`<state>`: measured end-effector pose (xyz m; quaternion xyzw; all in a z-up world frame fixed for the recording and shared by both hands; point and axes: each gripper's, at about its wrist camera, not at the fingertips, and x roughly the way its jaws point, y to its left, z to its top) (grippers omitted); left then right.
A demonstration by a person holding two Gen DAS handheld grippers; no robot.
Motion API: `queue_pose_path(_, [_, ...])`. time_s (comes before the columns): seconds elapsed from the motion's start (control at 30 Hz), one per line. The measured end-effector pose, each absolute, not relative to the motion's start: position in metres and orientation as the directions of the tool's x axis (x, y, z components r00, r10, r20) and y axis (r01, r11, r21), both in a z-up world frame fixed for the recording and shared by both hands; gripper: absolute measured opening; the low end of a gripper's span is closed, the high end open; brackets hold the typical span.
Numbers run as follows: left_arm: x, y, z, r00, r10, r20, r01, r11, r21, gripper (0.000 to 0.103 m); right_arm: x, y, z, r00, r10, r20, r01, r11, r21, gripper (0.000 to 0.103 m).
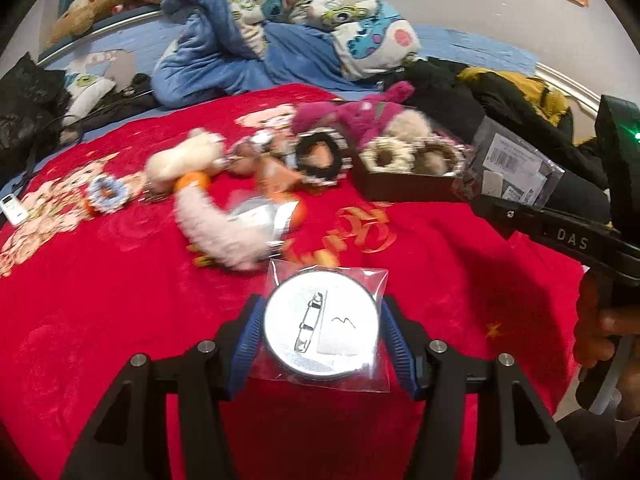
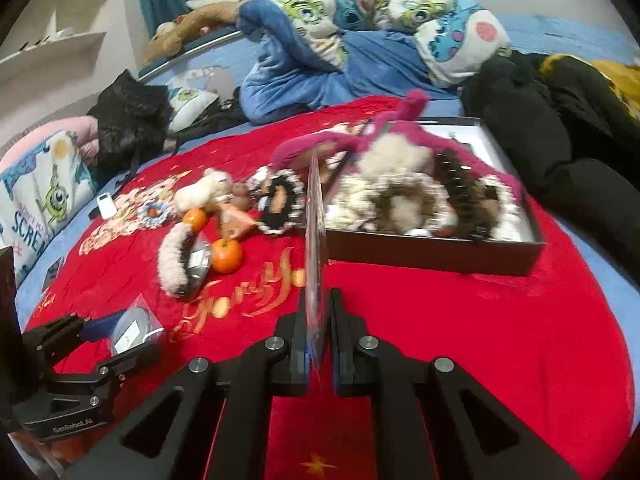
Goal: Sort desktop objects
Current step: 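Lift and carry the badge bag with left tool while right carries the black bag to the box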
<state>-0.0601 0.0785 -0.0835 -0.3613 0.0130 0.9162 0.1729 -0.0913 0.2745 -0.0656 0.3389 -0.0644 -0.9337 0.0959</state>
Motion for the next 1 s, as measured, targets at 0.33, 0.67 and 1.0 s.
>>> queue_pose_path(0.33, [-0.053, 0.155, -0.072, -0.642, 0.416, -0.645, -0.438, -0.889, -0.137, 0.06, -0.069, 0.339, -0.072, -0.764, -0.185, -0.619, 0.061, -0.975, 0.216, 0.008])
queue_pose_path(0.67, [-0.054, 0.187, -0.063, -0.646, 0.462, -0.608, -0.456, -0.872, -0.178, 0.06, -0.058, 0.359, -0.068, -0.784, -0.217, -0.581, 0.076, -0.963, 0.258, 0.009])
queue_pose_path(1.0, [-0.083, 0.18, -0.06, -0.677, 0.439, -0.591, -0.434, -0.886, -0.16, 0.06, -0.073, 0.352, -0.064, -0.793, -0.224, -0.566, 0.078, -0.96, 0.27, 0.009])
